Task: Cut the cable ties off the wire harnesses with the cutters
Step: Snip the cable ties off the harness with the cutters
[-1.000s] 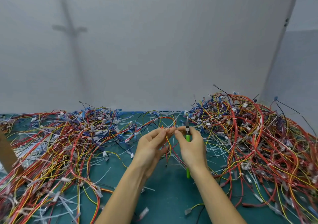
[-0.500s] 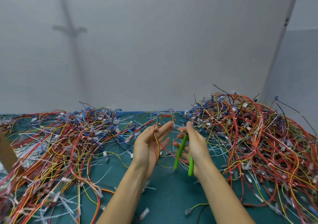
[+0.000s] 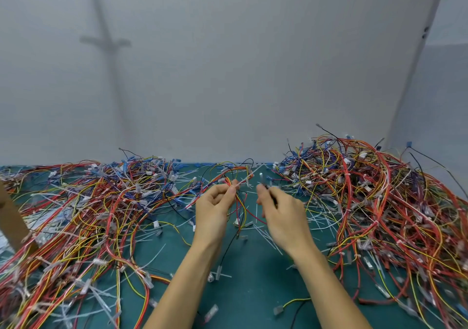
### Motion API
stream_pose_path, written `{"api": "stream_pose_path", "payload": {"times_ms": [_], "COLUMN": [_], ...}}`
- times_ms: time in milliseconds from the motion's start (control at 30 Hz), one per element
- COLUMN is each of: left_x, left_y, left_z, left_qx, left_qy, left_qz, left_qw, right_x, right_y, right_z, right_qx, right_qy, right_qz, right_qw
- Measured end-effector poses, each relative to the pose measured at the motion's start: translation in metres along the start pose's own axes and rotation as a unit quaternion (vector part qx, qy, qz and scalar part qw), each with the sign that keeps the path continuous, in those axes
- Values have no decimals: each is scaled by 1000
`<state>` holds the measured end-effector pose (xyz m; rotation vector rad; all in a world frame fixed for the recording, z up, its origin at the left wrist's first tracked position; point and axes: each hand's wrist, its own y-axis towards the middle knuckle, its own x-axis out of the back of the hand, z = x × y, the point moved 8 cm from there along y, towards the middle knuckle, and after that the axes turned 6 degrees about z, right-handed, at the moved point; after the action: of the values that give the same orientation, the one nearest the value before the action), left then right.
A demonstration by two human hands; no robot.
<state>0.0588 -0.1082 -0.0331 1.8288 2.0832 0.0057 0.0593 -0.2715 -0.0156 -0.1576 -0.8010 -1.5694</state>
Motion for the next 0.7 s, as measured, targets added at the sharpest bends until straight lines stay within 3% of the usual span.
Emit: {"api": "stream_pose_path", "payload": {"times_ms": [200,700], "left_x": [-2,-2], "left_y": [-2,-2], "left_z": [-3,-2], "left_qx": [-18,-30], "left_qy": [30,23], "left_qz": [14,19], "left_qw": [999,999], "right_x": [-25,-24], "right_y": [-2,-3], "right_z": [5,9], "right_qx": [22,52], "right_qy": [-58,-74], "right_qz": [101,89], "right_qw": [993,992]}}
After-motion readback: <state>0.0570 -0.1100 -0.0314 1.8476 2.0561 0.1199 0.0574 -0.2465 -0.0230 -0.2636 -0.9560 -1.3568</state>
